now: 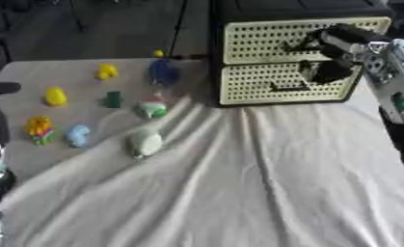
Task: Pick up objects from table and place into drawer.
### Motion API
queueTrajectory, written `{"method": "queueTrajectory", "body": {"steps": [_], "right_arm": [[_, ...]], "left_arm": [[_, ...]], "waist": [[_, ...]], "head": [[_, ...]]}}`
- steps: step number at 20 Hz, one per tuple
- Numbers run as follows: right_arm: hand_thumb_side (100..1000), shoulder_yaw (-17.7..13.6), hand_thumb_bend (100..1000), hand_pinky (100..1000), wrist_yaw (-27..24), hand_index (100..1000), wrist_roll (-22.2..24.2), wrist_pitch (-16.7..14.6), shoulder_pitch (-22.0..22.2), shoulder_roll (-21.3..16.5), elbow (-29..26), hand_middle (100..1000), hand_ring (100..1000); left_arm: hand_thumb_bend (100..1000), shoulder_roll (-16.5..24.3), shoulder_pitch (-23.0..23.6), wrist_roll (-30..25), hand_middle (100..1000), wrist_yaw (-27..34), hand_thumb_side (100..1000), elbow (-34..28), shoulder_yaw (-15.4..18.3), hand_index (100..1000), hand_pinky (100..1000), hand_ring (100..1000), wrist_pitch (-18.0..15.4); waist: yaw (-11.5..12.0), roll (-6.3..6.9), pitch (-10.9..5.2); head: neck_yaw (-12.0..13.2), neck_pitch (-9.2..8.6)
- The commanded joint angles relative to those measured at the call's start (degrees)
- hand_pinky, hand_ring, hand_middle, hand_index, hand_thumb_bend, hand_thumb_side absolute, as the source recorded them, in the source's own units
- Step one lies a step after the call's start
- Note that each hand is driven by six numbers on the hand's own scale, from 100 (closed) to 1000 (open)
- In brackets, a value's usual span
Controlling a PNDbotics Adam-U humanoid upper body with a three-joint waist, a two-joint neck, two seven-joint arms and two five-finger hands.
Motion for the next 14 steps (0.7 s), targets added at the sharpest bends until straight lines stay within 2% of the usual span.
{"method": "queueTrajectory", "body": {"steps": [1, 9, 14], "right_arm": [[218, -0.1, 100, 100, 0.2, 817, 0.3, -0.5, -1.1, -0.6, 0.4, 100, 100], [205, 0.4, 100, 100, 0.3, 721, 1.6, -1.6, -0.9, -1.2, -0.4, 100, 100], [205, 1.4, 100, 100, -1.0, 679, 4.0, -2.0, 1.2, -3.5, -5.1, 100, 100]], "left_arm": [[220, 0.3, -0.7, -0.3, 829, 0.3, 982, -1.0, 0.0, 935, 703, 875, 0.0], [218, 0.3, -0.8, -0.4, 826, 0.4, 981, -1.0, -0.1, 934, 704, 875, 0.0], [217, 0.3, -0.7, -0.4, 824, 0.4, 981, -1.0, 0.0, 934, 703, 874, 0.0]], "waist": [[0.1, -0.04, -0.87], [-0.2, -0.12, -1.01], [-0.6, -0.18, -1.19]], "head": [[-0.2, -0.85], [0.2, -0.64], [0.6, -0.48]]}}
